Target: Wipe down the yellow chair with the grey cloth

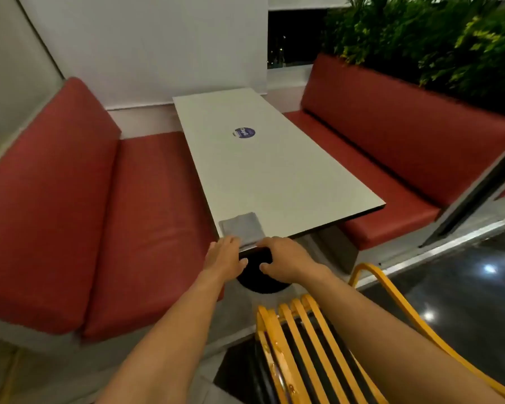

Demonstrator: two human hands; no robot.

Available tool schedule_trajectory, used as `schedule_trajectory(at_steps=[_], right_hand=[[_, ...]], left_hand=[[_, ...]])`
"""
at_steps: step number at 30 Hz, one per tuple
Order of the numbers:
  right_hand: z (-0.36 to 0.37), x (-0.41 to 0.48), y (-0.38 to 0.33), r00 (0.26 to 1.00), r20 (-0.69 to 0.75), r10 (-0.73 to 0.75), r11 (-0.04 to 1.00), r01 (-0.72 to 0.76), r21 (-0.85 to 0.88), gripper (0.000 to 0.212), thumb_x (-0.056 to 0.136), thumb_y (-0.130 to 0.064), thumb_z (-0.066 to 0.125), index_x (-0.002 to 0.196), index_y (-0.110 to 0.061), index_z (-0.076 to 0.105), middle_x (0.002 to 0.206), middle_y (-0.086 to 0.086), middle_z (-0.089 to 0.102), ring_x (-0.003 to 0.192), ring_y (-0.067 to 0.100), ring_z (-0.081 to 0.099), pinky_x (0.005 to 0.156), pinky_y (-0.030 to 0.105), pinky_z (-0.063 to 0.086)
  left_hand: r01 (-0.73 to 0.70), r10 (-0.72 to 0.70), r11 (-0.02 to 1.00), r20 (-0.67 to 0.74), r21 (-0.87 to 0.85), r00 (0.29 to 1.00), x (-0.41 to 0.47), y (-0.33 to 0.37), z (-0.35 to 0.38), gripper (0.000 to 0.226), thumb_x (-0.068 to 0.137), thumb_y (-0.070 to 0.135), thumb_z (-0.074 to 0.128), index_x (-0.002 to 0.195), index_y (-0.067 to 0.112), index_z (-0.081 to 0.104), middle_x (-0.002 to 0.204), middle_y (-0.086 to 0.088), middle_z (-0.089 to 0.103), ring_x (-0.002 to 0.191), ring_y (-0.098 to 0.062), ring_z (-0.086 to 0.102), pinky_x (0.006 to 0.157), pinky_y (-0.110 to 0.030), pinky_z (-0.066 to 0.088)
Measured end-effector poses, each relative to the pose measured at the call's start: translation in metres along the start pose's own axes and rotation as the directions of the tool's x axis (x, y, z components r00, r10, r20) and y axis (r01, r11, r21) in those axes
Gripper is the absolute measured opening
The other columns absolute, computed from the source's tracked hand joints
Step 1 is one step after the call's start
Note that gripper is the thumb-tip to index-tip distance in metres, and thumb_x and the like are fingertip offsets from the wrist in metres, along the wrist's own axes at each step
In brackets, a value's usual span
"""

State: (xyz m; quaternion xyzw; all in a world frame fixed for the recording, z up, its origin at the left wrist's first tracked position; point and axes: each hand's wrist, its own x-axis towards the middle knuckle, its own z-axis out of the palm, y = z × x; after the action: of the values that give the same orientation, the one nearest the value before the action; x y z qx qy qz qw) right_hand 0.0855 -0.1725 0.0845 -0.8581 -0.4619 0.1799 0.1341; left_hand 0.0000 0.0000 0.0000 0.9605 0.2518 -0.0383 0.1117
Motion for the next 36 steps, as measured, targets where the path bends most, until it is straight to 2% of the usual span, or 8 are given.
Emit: schedule_trajectory(at_steps=[8, 12, 14, 18, 22, 27, 33, 36], right_hand=[[0.008, 0.027, 0.013, 0.994, 0.013, 0.111, 0.993, -0.110, -0.037, 0.056, 0.090, -0.032, 0.069, 0.144, -0.024, 0.056, 0.135, 0.004, 0.067, 0.120, 0.028, 0.064, 0.095, 0.045, 0.056], [0.013, 0.025, 0.016, 0.987, 0.037, 0.158, 0.986, -0.155, -0.059, 0.060, 0.091, -0.031, 0.070, 0.148, -0.023, 0.054, 0.140, 0.005, 0.065, 0.125, 0.028, 0.061, 0.100, 0.045, 0.053], [0.013, 0.022, 0.015, 0.985, 0.056, 0.160, 0.985, -0.156, -0.066, 0.061, 0.090, -0.031, 0.071, 0.148, -0.022, 0.053, 0.139, 0.006, 0.065, 0.123, 0.028, 0.062, 0.099, 0.045, 0.054], [0.008, 0.010, 0.009, 0.989, 0.023, 0.144, 0.984, -0.141, -0.112, 0.073, 0.088, -0.027, 0.073, 0.153, -0.022, 0.043, 0.142, 0.007, 0.061, 0.128, 0.031, 0.059, 0.105, 0.046, 0.050], [-0.005, -0.017, -0.005, 0.997, -0.037, 0.070, 0.987, -0.075, -0.141, 0.079, 0.090, -0.025, 0.074, 0.159, -0.029, 0.036, 0.151, 0.004, 0.056, 0.135, 0.028, 0.054, 0.109, 0.045, 0.047], [-0.028, -0.079, -0.021, 0.978, 0.207, 0.038, 0.998, -0.027, -0.053, 0.035, 0.092, -0.035, 0.074, 0.127, -0.030, 0.070, 0.118, -0.003, 0.074, 0.105, 0.019, 0.067, 0.088, 0.038, 0.055], [-0.040, -0.182, -0.022, 0.925, 0.379, 0.040, 0.997, -0.063, 0.048, 0.025, 0.090, -0.032, 0.079, 0.112, -0.021, 0.075, 0.102, -0.007, 0.070, 0.095, 0.008, 0.061, 0.073, 0.023, 0.047], [-0.045, -0.235, -0.021, 0.919, 0.394, -0.002, 0.997, -0.028, 0.072, 0.022, 0.093, -0.028, 0.077, 0.113, -0.020, 0.073, 0.104, -0.005, 0.070, 0.094, 0.009, 0.060, 0.071, 0.023, 0.045]], left_hand=[[-0.053, 0.080, 0.984, -0.155, 0.171, 0.985, 0.042, -0.014, 0.024, 0.035, 0.098, 0.050, 0.064, 0.122, 0.025, 0.071, 0.125, -0.003, 0.067, 0.120, -0.026, 0.058, 0.099, -0.039, 0.041], [-0.157, 0.215, 0.946, -0.190, 0.284, 0.958, 0.042, -0.020, 0.032, 0.011, 0.079, 0.026, 0.088, 0.081, 0.023, 0.078, 0.081, -0.002, 0.073, 0.078, -0.027, 0.067, 0.083, -0.044, 0.049], [-0.201, 0.272, 0.940, -0.249, 0.276, 0.930, 0.039, -0.022, 0.034, 0.023, 0.067, 0.014, 0.091, 0.059, 0.020, 0.070, 0.061, -0.001, 0.066, 0.060, -0.026, 0.061, 0.073, -0.041, 0.048], [-0.258, 0.271, 0.963, -0.287, 0.082, 0.919, 0.011, -0.007, 0.007, 0.022, 0.076, 0.026, 0.073, 0.059, 0.017, 0.063, 0.063, 0.000, 0.064, 0.067, -0.024, 0.057, 0.073, -0.040, 0.044], [-0.205, 0.141, 0.916, -0.203, -0.344, 0.969, -0.030, 0.014, -0.023, 0.026, 0.077, 0.040, 0.060, 0.067, 0.019, 0.071, 0.078, 0.010, 0.064, 0.077, -0.014, 0.058, 0.070, -0.032, 0.047], [-0.085, 0.077, 0.744, -0.041, -0.662, 0.996, -0.109, 0.040, -0.038, 0.027, 0.070, 0.046, 0.059, 0.064, 0.025, 0.075, 0.065, 0.011, 0.072, 0.061, 0.003, 0.061, 0.062, -0.024, 0.046], [0.199, 0.148, 0.455, 0.294, -0.868, 0.944, -0.223, 0.093, -0.046, 0.035, 0.068, 0.030, 0.078, 0.047, 0.025, 0.051, 0.054, 0.008, 0.041, 0.054, -0.005, 0.039, 0.056, -0.026, 0.030], [0.333, 0.244, 0.298, 0.408, -0.895, 0.880, -0.275, 0.119, -0.041, 0.029, 0.069, 0.027, 0.081, 0.049, 0.021, 0.061, 0.055, 0.004, 0.052, 0.054, -0.007, 0.053, 0.055, -0.024, 0.037]])
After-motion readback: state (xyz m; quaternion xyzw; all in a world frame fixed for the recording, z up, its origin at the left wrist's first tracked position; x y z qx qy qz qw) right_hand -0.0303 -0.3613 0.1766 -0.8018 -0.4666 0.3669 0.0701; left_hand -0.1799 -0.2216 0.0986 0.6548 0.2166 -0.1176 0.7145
